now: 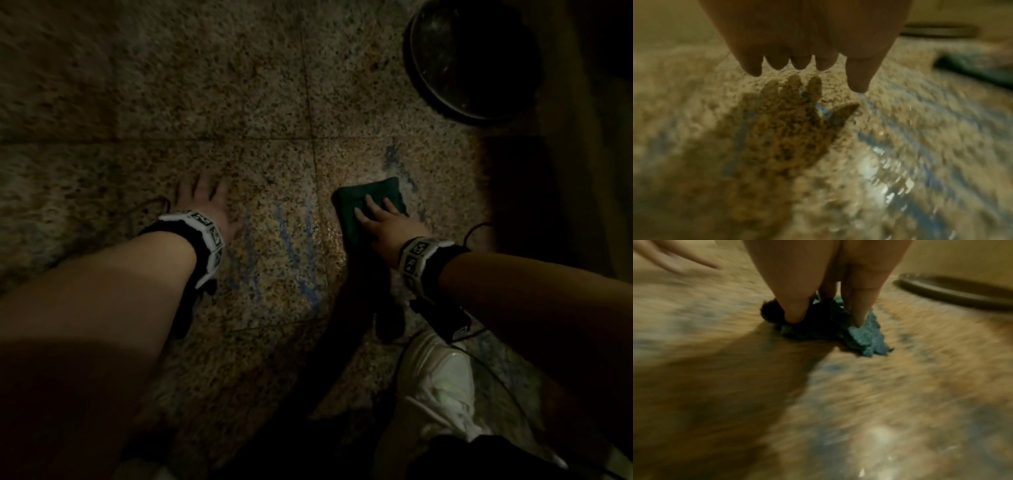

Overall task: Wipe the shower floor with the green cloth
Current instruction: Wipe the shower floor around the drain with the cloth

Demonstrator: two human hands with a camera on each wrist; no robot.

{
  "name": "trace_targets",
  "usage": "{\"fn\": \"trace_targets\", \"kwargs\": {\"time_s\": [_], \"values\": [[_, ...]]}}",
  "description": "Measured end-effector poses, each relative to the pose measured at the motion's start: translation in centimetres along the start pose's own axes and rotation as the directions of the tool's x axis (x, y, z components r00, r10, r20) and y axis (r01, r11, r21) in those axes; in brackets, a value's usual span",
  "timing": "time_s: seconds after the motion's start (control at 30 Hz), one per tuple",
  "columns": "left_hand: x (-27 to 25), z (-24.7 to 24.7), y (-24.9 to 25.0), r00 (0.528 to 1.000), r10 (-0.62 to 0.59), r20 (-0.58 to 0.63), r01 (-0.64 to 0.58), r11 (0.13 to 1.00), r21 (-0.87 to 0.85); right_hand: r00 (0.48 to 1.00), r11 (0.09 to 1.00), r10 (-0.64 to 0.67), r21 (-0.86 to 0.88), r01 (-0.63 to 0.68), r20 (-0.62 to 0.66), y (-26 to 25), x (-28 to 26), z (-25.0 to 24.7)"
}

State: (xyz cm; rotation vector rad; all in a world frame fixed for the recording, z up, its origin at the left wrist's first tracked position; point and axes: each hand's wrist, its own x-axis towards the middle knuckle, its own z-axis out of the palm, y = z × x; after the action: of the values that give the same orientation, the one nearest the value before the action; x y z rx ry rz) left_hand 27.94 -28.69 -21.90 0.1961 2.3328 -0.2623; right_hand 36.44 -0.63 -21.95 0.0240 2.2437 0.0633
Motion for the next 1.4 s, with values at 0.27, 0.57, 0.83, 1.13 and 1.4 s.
{"fn": "trace_targets", "kwargs": {"time_s": [0.27, 0.57, 0.83, 1.13, 1.4], "values": [[0.3, 2.7, -0.9, 0.999, 0.028, -0.015, -0.029, 0.997, -0.075, 0.993, 0.991, 0.078, 0.112, -0.068, -0.088, -4.0, 1.1, -0.5], [0.0, 2.7, -1.3, 0.999, 0.052, -0.009, -0.053, 0.994, -0.092, 0.985, 0.975, 0.13, 0.195, -0.106, -0.114, -5.6, 3.8, -3.3], [0.0, 2.9, -1.6, 0.996, 0.082, -0.045, -0.087, 0.989, -0.123, 0.998, 0.996, -0.036, 0.085, 0.04, -0.045, -9.7, -1.3, 1.2], [-0.1, 4.0, -3.1, 0.98, 0.178, -0.083, -0.186, 0.979, -0.089, 0.997, 0.989, -0.006, 0.147, 0.018, -0.076, -11.4, 0.8, -1.6], [-0.6, 3.6, -3.5, 0.981, 0.188, -0.044, -0.191, 0.98, -0.064, 1.0, 0.981, 0.013, 0.192, -0.009, -0.022, -12.4, 2.4, -5.0]]}}
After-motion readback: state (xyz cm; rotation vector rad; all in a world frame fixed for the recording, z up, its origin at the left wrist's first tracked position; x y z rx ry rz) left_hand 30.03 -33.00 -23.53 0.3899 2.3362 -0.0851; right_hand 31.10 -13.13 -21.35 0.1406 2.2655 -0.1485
